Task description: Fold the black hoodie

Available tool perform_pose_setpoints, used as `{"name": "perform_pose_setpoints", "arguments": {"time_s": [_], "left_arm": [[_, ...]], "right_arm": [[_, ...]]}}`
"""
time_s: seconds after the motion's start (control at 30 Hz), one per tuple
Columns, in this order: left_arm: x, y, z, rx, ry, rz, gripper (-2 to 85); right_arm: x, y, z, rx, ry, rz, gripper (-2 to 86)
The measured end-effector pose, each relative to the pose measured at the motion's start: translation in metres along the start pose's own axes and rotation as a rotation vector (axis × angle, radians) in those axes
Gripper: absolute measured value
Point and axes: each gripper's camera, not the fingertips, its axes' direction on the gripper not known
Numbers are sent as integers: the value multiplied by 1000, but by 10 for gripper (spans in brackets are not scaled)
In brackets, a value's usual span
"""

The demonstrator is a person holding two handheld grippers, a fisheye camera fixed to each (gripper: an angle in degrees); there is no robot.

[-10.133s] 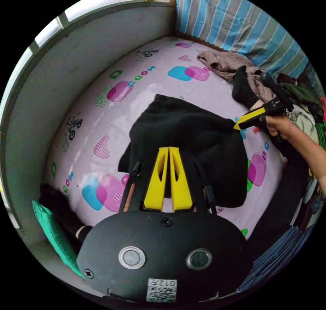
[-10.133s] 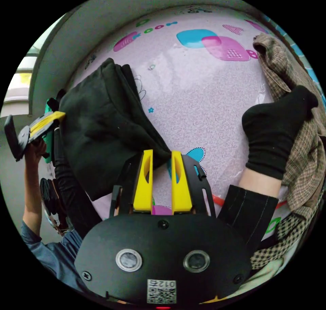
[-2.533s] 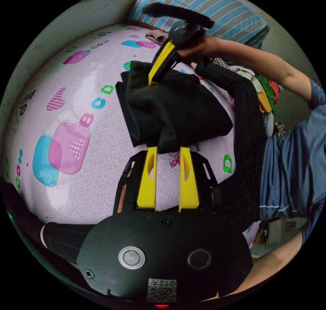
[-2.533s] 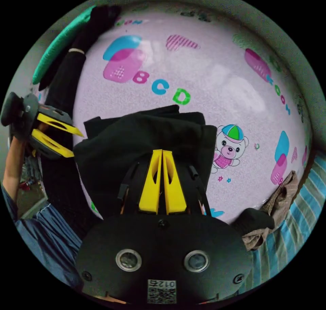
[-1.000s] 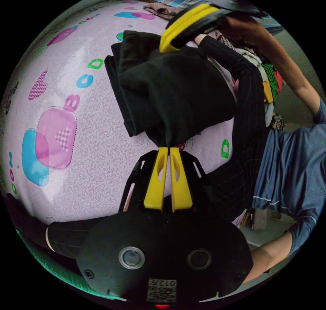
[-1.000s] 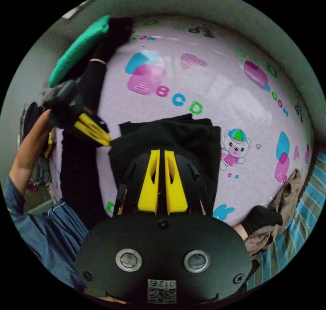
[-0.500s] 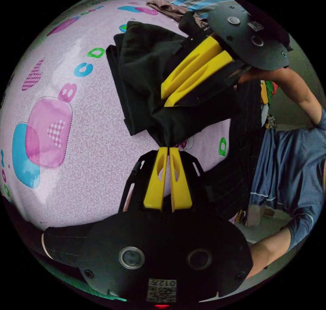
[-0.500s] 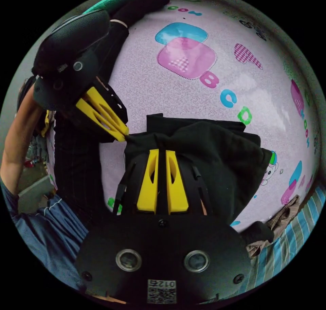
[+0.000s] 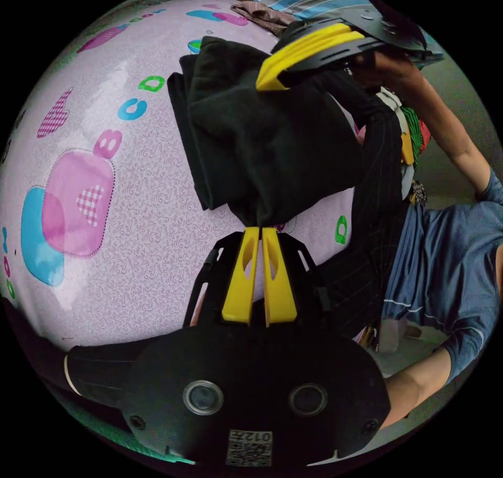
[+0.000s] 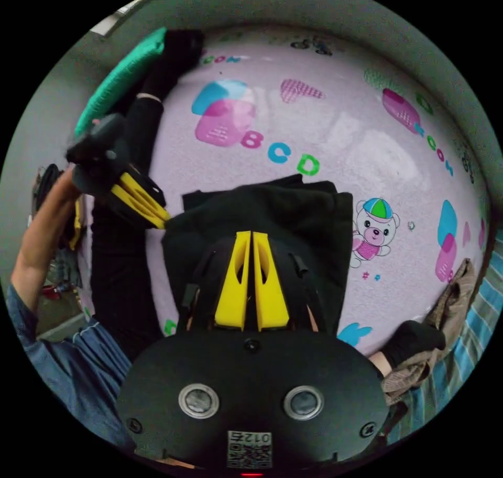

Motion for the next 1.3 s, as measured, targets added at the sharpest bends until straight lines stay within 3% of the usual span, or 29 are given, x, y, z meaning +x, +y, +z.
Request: {"name": "perform_pose_setpoints", "arguments": {"time_s": [0.07,0.27,0.4,0.57,0.8,0.93,1.03,1.3], "left_arm": [[0,-1,-4,-3,3,11,-1],[-3,-6,-19,-38,-6,46,-1],[-9,-9,-43,-28,-106,-55,-1],[2,13,-66,87,-138,-243,0],[67,46,-96,405,-124,-427,6],[93,15,-83,357,-180,-462,7],[90,-5,-65,272,-215,-539,7],[116,-25,-54,165,-307,-473,7]], "right_arm": [[8,-6,29,-129,59,-12,-9],[26,-16,43,-174,13,86,-10],[42,-15,41,-135,-13,181,-10],[51,14,30,7,-44,212,-10],[60,53,7,146,-46,160,-10],[71,47,17,112,6,162,-10],[78,37,43,-16,96,115,-10],[119,28,59,-64,-89,179,-10]]}}
